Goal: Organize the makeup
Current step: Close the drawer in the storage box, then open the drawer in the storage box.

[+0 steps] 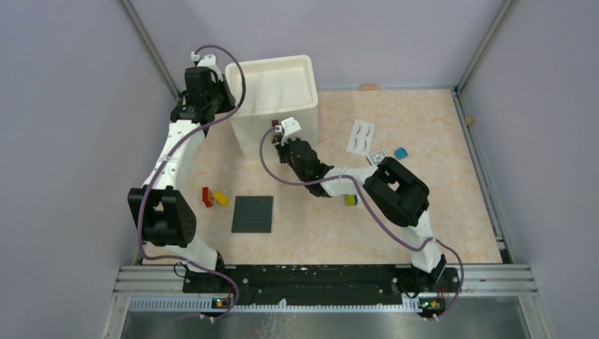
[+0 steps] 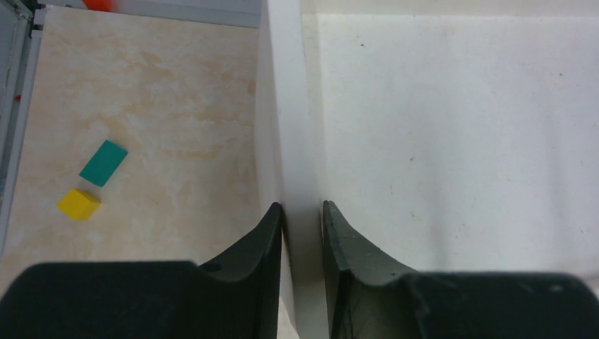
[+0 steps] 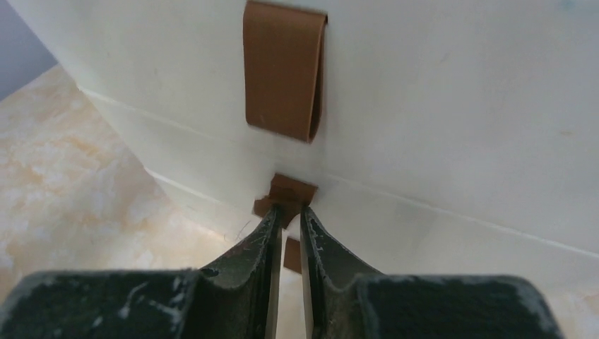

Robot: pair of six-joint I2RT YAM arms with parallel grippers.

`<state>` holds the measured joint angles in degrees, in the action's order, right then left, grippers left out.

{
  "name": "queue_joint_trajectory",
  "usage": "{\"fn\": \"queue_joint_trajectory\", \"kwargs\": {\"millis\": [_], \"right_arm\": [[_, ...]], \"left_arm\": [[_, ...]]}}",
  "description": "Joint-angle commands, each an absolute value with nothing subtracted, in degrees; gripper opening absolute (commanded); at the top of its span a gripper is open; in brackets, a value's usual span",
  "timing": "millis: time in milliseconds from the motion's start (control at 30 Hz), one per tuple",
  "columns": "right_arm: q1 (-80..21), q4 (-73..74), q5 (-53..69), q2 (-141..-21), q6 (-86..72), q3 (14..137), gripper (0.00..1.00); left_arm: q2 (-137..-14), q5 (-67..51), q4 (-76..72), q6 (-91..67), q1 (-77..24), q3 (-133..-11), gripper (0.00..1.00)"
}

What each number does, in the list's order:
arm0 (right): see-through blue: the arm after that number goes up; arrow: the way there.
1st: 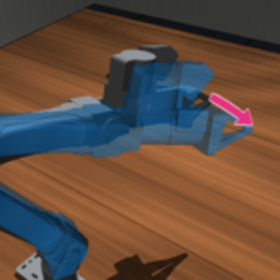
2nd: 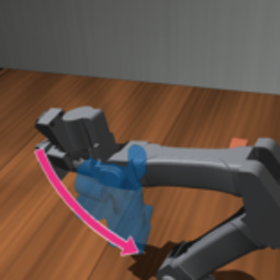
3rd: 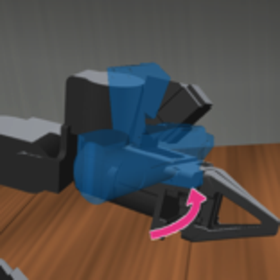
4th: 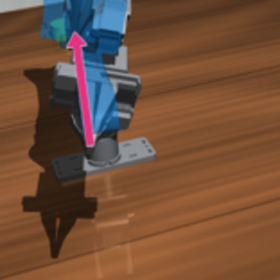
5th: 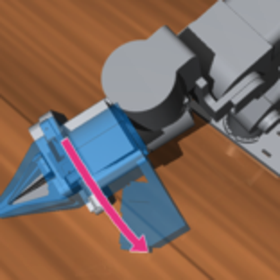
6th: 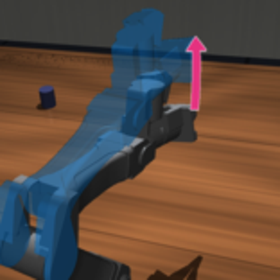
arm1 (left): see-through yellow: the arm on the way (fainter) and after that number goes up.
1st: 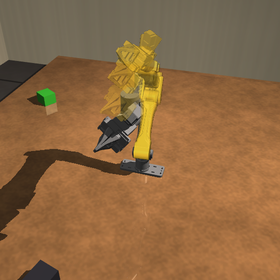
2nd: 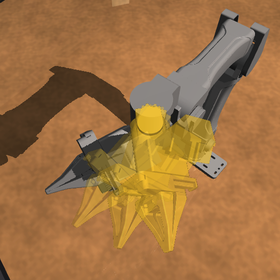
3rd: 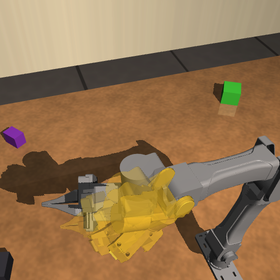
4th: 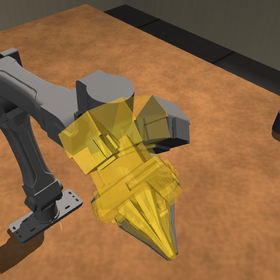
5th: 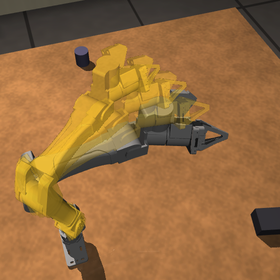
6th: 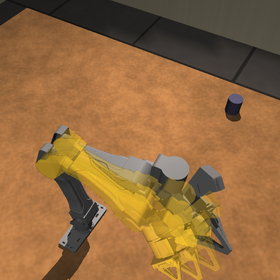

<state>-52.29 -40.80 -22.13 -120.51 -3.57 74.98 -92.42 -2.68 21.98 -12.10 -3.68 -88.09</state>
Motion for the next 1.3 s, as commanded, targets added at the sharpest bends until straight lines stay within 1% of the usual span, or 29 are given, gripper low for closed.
{"fn": "queue_joint_trajectory", "kwargs": {"millis": [0,133,267,367,400,467,533,633,700,833,900,1033,1067,1100,1133,1267], "right_arm": [[-52.03,-44.47,-16.4,-111.52,-3.75,69.46,0.15],[-52.22,-35.89,-10.89,-101.44,-5.25,62.64,0.19],[-49.99,-27.31,-4.69,-91.99,-13.97,54.86,0.23],[-49.14,-23.91,-2.41,-85.81,-16.2,49.35,0.24],[-49.11,-21.92,-2.24,-84.18,-16.18,48.48,0.25],[-49.11,-16.91,-2.02,-81.6,-16.16,47.87,0.27],[-49.05,-11.23,-2.93,-79.21,-16.45,47.93,0.29],[-48.64,-6.08,-6.12,-74.84,-17.86,47.09,0.37],[-47.76,-3.53,-6.35,-72.98,-18.73,46.77,0.4],[-46.15,1.85,-7.6,-70.42,-20.33,46.67,0.46],[-45.47,5.5,-8.8,-69.59,-20.63,46.67,0.51],[-44.76,11.28,-7.44,-69.06,-18.97,47.15,0.55],[-44.74,12.04,-7.17,-68.96,-18.83,46.98,0.67],[-44.74,12.77,-7.21,-68.95,-18.92,46.8,0.88],[-44.66,13.79,-7.63,-69.02,-19.44,46.76,0.92],[-43.97,17.03,-11.84,-68.94,-22.68,46.94,0.94]], "left_arm": [[-91.61,-8.8,25.14,-12.48,-5.08,-89.2,0.17],[-90.49,-9.33,24.69,-12.13,-4.65,-88.99,0.17],[-87.71,-9.76,23.23,-11.57,-4.13,-87.98,0.17],[-84.51,-9.6,22.2,-10.81,-4.04,-87.53,0.24],[-83.27,-9.63,21.41,-10.61,-4.04,-87.08,0.27],[-80.79,-9.53,20.18,-10.11,-4.24,-86.31,0.38],[-78.39,-8.86,19.6,-9.36,-4.83,-85.38,0.44],[-75.43,-8.45,19.4,-8.55,-5.47,-83.72,0.56],[-73.95,-8.4,20.17,-8.53,-5.62,-83.26,0.73],[-71.54,-7.4,23.47,-8.61,-5.87,-82.81,0.97],[-69.24,-6.52,24.45,-8.61,-5.89,-81.05,0.99],[-62.0,-3.15,25.97,-10.19,-5.89,-73.46,0.99],[-59.79,-2.39,25.93,-10.84,-5.89,-70.76,0.99],[-57.24,-2.2,25.85,-11.61,-5.89,-67.89,0.99],[-54.82,-2.16,25.83,-12.46,-5.89,-63.87,0.99],[-46.5,-3.27,24.6,-15.53,-5.89,-53.17,0.99]]}}
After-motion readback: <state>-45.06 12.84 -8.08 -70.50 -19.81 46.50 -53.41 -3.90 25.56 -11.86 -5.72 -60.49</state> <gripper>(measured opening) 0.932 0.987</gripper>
